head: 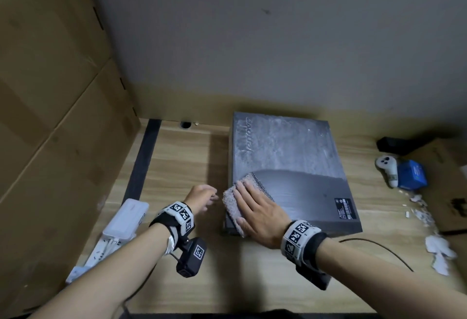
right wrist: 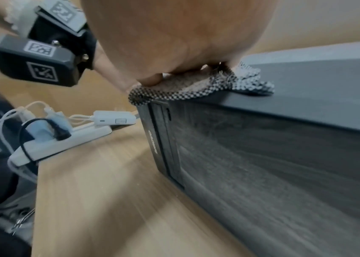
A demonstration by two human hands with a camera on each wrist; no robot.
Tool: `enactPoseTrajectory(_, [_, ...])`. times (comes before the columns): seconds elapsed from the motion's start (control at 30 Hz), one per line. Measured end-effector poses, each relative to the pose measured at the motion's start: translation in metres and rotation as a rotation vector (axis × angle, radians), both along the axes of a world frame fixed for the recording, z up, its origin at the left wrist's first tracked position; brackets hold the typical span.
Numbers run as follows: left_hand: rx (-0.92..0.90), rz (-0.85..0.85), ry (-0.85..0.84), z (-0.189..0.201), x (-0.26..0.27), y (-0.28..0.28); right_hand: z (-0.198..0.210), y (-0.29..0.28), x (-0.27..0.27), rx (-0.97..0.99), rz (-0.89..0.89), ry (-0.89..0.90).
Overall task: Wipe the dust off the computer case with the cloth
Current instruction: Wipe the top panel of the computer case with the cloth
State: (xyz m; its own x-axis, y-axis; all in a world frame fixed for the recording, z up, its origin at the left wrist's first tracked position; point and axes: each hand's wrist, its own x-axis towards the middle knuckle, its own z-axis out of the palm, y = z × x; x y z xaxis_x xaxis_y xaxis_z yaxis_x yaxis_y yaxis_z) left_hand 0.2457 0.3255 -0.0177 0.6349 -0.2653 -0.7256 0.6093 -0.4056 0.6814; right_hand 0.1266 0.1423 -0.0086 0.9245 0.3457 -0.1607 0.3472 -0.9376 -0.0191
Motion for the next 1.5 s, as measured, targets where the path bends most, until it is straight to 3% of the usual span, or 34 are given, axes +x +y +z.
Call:
enactPoseTrajectory(0.3, [0.048, -0.036, -0.095, 0.013, 0.042, -0.012, 0.002, -0.014, 0.049, -0.022, 0.014, 0.015])
enactPoseTrajectory(0.47, [0.047, -0.017, -0.119, 0.017, 0.064, -0.027, 0.005, -0.027, 0.109, -0.039, -0.079, 0.128])
enactPoseTrajectory(0.6, [0.113, -0.031, -0.213, 0.018, 0.074, -0.045, -0.001, -0.034, 0.123, -0.025, -0.128, 0.135])
enactPoseTrajectory(0.87, [0.343, -0.248, -0.289, 0.012, 0.08, -0.066, -0.005, -0.089, 0.079, 0.012, -0.274, 0.112])
enactPoseTrajectory(1.07, [0.509, -0.422, -0.335, 0.013, 0.077, -0.084, -0.007, -0.193, 0.013, -0.055, -0.55, 0.207])
enactPoseTrajectory(1.17, [0.529, -0.416, -0.305, 0.012, 0.078, -0.088, 0.002, -0.225, -0.019, -0.047, -0.702, 0.226])
enactPoseTrajectory(1.27, [0.528, -0.39, -0.294, 0.01, 0.08, -0.09, 0.009, -0.229, -0.03, 0.069, -0.891, 0.285])
enactPoseTrajectory(1.37, [0.532, -0.376, -0.282, 0.013, 0.082, -0.093, 0.012, -0.217, -0.023, 0.119, -0.951, 0.314])
enactPoseTrajectory(1.5, [0.551, -0.372, -0.293, 0.013, 0.082, -0.095, 0.018, -0.194, -0.006, 0.011, -0.953, 0.329])
